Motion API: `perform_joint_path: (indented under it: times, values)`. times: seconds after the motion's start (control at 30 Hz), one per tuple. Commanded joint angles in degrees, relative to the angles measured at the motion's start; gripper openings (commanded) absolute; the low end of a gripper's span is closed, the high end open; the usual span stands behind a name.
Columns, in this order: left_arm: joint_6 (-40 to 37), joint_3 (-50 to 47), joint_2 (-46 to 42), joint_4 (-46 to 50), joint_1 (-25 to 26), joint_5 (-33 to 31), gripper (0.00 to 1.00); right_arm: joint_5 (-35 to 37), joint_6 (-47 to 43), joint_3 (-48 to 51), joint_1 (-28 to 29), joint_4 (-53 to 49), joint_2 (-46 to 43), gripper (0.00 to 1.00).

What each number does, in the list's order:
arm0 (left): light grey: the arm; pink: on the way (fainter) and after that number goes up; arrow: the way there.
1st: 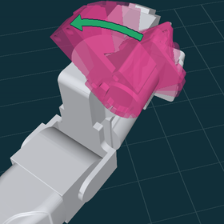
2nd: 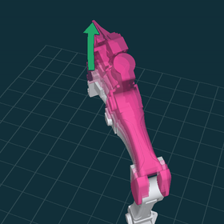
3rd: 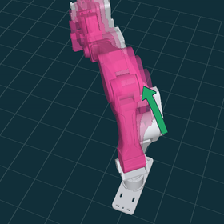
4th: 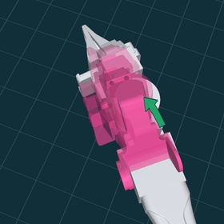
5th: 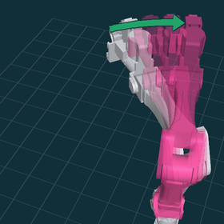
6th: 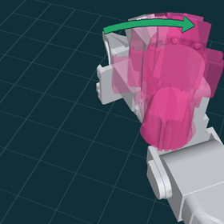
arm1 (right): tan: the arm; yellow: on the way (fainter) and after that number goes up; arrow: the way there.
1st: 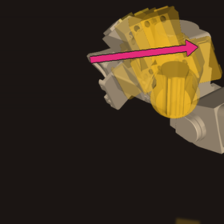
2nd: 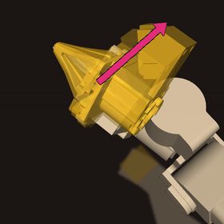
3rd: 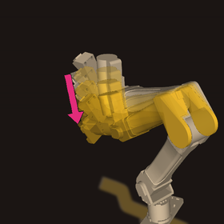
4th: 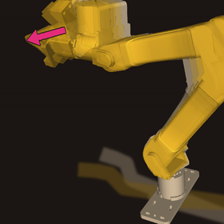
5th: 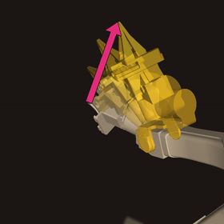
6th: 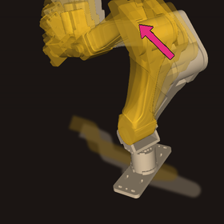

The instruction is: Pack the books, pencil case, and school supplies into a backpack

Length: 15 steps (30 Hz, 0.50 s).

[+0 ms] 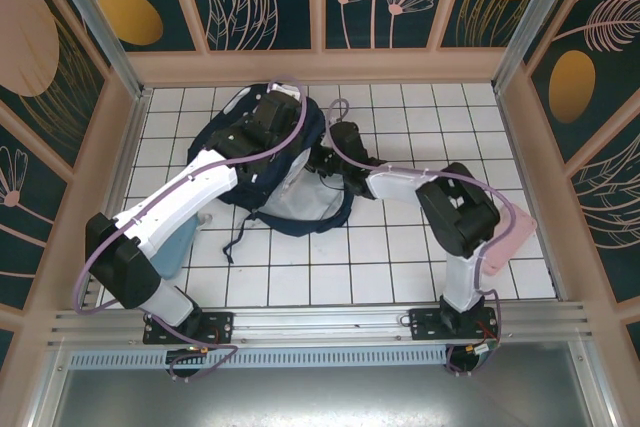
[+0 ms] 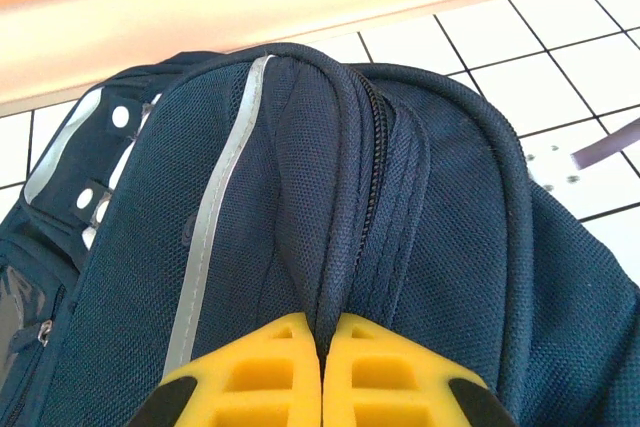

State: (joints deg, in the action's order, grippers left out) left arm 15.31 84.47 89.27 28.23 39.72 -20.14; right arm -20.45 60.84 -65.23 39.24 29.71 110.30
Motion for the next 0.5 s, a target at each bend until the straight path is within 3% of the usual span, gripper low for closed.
perform_joint_path:
  times: [0.0, 0.13, 0.27, 0.3, 0.37, 0.47]
  values:
    - [1.09, 5.90, -1.59, -8.94, 0.37, -0.35, 0.01, 6.41, 3.42, -4.39, 0.92, 7.99, 2.97, 0.00]
    - [1.00, 5.98, -1.85, -8.65, 0.39, -0.54, 0.01, 8.18, 5.18, -7.61, 1.00, 11.67, 7.78, 0.02]
    - [0.96, 6.02, -1.66, -8.46, 0.37, -0.55, 0.01, 8.44, 5.09, -12.52, 1.35, 8.97, 11.26, 0.09]
    - [1.03, 5.98, -1.60, -8.45, 0.35, -0.58, 0.01, 8.64, 5.02, -12.80, 1.45, 8.29, 11.43, 0.15]
    - [1.12, 5.90, -1.49, -8.54, 0.41, -0.84, 0.01, 8.93, 5.35, -12.35, 1.45, 6.77, 11.25, 0.41]
    - [0.95, 5.72, -1.54, -8.71, 0.36, -1.23, 0.01, 9.07, 6.46, -9.46, 1.27, 4.86, 9.11, 0.64]
